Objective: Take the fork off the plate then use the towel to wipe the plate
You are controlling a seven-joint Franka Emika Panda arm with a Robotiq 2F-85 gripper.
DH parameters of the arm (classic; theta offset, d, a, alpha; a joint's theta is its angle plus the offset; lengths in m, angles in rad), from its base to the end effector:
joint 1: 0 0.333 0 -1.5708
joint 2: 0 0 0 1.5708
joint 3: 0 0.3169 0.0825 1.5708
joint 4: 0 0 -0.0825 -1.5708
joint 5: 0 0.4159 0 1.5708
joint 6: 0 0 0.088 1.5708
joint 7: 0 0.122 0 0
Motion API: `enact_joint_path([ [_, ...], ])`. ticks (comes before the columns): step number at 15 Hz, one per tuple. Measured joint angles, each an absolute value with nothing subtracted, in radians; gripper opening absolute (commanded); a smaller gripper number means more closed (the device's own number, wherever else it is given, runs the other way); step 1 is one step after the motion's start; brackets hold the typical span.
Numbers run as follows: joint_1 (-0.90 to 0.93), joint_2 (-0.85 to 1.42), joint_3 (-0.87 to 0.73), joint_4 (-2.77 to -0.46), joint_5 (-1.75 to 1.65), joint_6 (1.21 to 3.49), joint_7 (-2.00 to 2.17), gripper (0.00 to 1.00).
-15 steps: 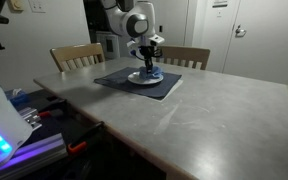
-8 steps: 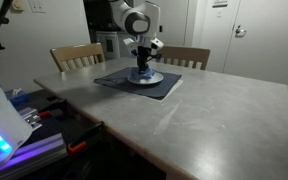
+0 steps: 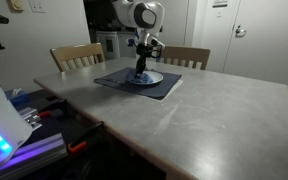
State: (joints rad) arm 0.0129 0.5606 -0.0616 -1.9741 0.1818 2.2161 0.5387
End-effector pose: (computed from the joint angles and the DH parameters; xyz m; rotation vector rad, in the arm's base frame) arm 0.5891 -0.0221 0.1203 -2.8906 1.0812 0.5105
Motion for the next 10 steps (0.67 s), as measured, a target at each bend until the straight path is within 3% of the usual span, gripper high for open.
enact_joint_path([
  [10, 0.148, 0.643, -0.148, -1.864, -0.064, 2.079, 0.918, 0.02],
])
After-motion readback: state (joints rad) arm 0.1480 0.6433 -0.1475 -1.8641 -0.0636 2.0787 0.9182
